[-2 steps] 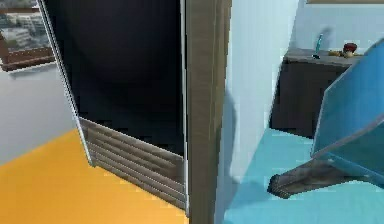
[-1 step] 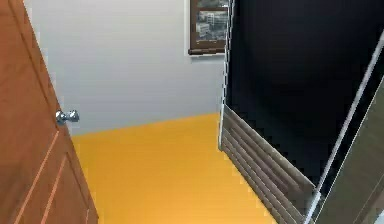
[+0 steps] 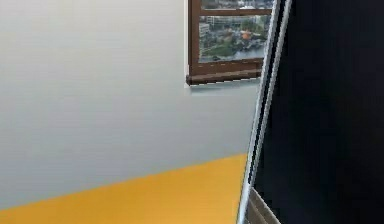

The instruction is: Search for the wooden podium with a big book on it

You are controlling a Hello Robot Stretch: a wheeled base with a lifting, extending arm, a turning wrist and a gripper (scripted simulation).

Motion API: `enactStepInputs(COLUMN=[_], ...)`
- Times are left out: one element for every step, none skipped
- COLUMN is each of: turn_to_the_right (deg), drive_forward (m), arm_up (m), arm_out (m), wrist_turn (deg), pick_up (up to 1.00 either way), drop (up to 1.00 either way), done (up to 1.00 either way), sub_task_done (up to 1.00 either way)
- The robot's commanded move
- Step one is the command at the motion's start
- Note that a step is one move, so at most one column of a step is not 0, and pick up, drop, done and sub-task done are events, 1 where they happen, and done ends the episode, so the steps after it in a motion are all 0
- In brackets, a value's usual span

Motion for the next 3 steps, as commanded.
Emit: enactStepInputs(turn_to_the_right=[-3.0, 0.0, -3.0], drive_forward=[0.00, 1.00, 0.00], arm_up=[0.00, 0.00, 0.00], arm_out=[0.00, 0.00, 0.00], wrist_turn=[0.0, 0.0, 0.0], pick_up=[0.00, 0.00, 0.00], drop=[0.00, 0.00, 0.00], done=[0.00, 0.00, 0.00], sub_task_done=[0.00, 0.00, 0.00])
